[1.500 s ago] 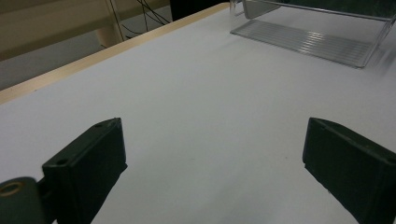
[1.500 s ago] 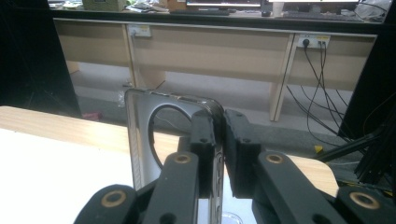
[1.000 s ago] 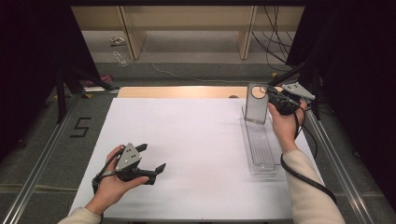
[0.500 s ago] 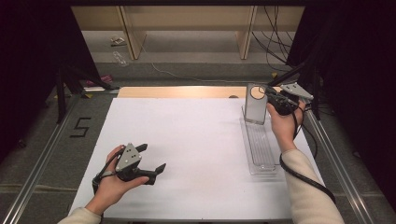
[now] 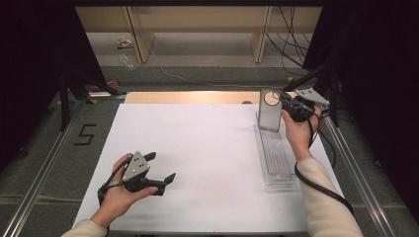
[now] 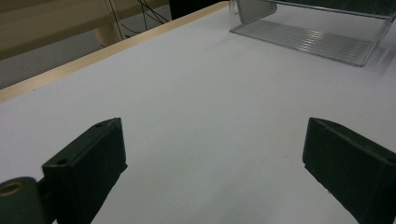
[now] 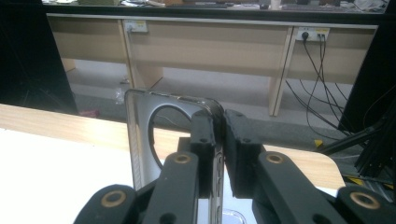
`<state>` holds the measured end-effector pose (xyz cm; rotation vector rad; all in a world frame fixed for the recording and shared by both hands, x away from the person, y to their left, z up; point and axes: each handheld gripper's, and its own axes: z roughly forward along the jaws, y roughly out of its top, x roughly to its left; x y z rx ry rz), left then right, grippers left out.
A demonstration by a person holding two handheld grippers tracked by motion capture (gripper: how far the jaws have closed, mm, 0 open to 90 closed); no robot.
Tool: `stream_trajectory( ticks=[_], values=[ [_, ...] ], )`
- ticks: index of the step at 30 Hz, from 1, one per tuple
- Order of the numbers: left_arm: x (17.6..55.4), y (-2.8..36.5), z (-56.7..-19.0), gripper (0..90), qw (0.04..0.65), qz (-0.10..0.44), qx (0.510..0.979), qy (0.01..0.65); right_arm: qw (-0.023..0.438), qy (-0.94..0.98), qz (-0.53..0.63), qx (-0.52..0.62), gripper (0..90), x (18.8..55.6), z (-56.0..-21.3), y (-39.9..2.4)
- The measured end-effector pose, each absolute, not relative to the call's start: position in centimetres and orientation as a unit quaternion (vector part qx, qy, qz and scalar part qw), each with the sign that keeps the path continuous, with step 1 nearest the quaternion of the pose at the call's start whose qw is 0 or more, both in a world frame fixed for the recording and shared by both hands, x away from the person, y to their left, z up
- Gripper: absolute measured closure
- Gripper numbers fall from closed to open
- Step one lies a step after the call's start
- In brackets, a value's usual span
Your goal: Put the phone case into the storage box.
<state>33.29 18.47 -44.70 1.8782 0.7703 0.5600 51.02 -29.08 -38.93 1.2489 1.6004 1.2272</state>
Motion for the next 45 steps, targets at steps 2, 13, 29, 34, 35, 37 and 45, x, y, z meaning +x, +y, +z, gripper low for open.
stream_trajectory(
  ticks=[2,13,29,34,35,37,45],
  values=[
    [33.3,18.5,-44.7,5.7,0.495,0.231,0.775,0.318,0.377,0.625,0.479,0.488,82.9,51.1,-39.0,-29.0],
    [33.3,18.5,-44.7,5.7,0.495,0.231,0.775,0.318,0.376,0.627,0.476,0.489,82.8,51.2,-39.3,-29.0],
    [33.3,18.5,-44.7,5.7,0.495,0.229,0.775,0.319,0.373,0.632,0.473,0.488,82.8,51.4,-39.7,-28.6],
    [33.3,18.5,-44.7,5.7,0.495,0.229,0.775,0.318,0.373,0.632,0.473,0.488,82.7,51.5,-39.9,-28.4],
    [33.3,18.5,-44.7,5.7,0.495,0.23,0.775,0.319,0.373,0.632,0.473,0.488,82.7,51.5,-39.9,-28.4],
    [33.3,18.5,-44.8,5.7,0.495,0.229,0.775,0.318,0.373,0.631,0.473,0.489,82.7,51.5,-39.9,-28.5],
    [33.3,18.4,-44.8,5.7,0.495,0.229,0.775,0.318,0.374,0.629,0.475,0.489,81.5,51.6,-40.0,-28.5]
  ],
)
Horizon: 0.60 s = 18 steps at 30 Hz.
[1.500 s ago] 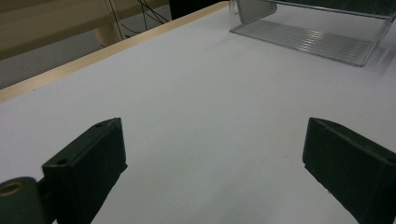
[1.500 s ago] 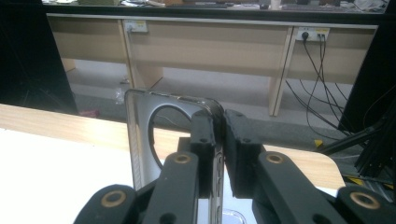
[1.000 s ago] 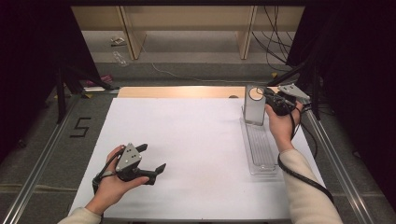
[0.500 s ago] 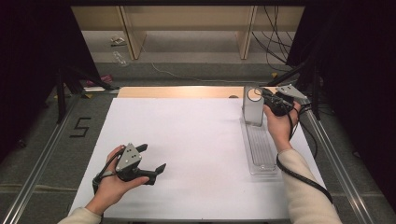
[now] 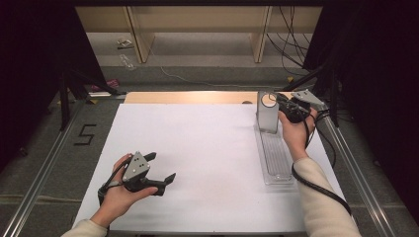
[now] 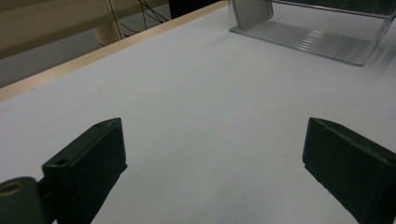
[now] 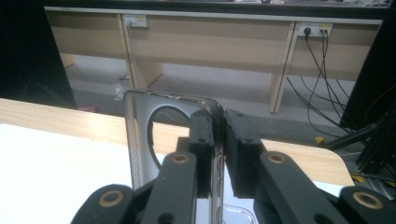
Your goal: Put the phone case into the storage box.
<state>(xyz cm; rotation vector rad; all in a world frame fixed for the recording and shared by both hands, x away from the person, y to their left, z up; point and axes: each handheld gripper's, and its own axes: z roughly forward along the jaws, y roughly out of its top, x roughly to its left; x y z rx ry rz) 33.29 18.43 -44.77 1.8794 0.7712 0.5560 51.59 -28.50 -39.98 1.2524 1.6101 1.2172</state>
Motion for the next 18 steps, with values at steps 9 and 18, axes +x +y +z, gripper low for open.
stream_trajectory(
  ticks=[9,18],
  values=[
    [33.28,18.38,-44.79,5.7,0.494,0.229,0.776,0.319,0.374,0.627,0.476,0.491,81.1,51.73,-39.99,-28.61],
    [33.26,18.26,-44.82,5.7,0.493,0.228,0.777,0.318,0.371,0.627,0.473,0.496,80.4,52.08,-40.06,-28.74]
  ],
)
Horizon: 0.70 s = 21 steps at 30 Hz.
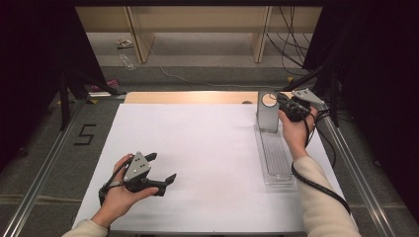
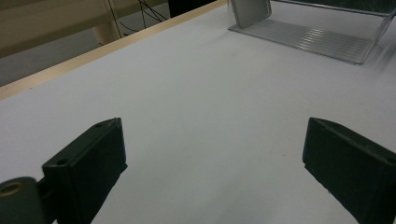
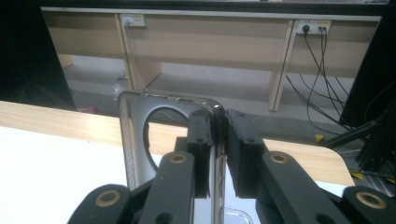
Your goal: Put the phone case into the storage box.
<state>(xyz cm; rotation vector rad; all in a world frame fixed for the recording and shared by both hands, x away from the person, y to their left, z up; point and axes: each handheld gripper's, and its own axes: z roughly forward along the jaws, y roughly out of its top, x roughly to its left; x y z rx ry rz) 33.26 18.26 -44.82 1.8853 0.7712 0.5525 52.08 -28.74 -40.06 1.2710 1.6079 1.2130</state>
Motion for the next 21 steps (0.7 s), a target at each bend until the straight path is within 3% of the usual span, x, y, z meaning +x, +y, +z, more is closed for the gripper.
stream_trajectory(
  ticks=[21],
  values=[
    [33.3,18.2,-44.8,5.7,0.493,0.227,0.779,0.316,0.364,0.629,0.459,0.511,78.8,53.4,-40.2,-29.0]
  ],
)
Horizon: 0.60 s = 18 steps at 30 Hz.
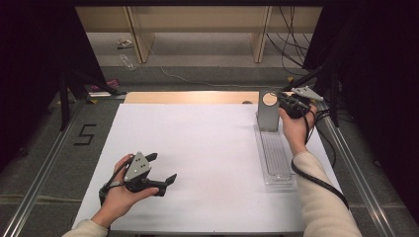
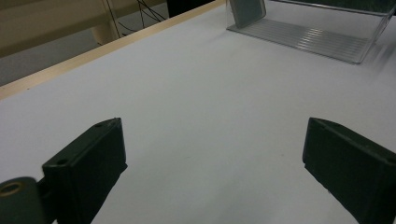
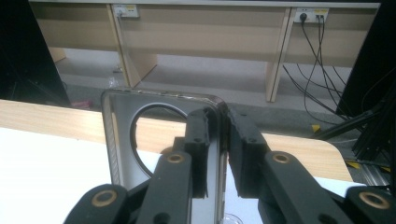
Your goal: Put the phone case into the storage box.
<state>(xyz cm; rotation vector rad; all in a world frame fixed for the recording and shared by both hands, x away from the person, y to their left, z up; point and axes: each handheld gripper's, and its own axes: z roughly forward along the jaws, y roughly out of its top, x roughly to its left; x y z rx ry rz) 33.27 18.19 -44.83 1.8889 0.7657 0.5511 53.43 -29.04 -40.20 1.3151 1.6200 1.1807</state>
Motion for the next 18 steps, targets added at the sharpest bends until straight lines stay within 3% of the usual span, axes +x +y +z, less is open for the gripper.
stream_trajectory(
  ticks=[18],
  values=[
    [33.25,18.1,-44.88,5.7,0.493,0.225,0.779,0.316,0.362,0.631,0.45,0.518,77.8,53.93,-40.43,-29.05]
  ],
)
